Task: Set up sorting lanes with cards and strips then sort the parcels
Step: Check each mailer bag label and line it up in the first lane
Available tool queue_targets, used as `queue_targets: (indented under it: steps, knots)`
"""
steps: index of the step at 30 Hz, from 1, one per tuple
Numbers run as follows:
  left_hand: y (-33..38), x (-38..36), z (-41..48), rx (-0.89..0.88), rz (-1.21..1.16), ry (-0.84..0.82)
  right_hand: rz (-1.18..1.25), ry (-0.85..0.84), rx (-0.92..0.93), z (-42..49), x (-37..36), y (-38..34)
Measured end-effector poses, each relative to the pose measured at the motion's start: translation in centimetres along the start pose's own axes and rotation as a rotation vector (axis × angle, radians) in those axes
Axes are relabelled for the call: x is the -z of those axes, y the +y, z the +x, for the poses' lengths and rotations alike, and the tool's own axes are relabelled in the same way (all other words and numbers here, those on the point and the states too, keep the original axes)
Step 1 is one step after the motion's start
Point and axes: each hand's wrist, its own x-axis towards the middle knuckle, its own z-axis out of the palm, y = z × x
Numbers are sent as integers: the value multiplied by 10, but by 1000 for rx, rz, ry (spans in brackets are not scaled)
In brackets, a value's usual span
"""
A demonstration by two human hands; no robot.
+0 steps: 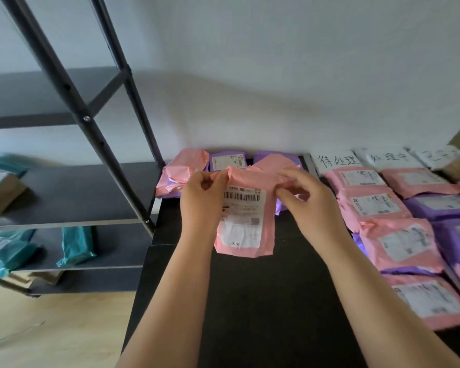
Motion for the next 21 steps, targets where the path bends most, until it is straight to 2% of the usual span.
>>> queue_targets:
  steps: [5,12,15,19,21]
  knots:
    - [24,28,-19,29,-110,-55,29,109,105,-16,4,-35]
    - [53,51,-44,-32,-204,-129,192,249,-8,-23,12,-58]
    - [61,59,-51,-47,-238,-288,218,319,-37,-22,20,-67]
    - [58,67,-59,-63,-171,-550,268,439,-67,-20,32,-77]
    - [56,67,-63,-81,-132,-591,265,458,-72,-20,34,-80]
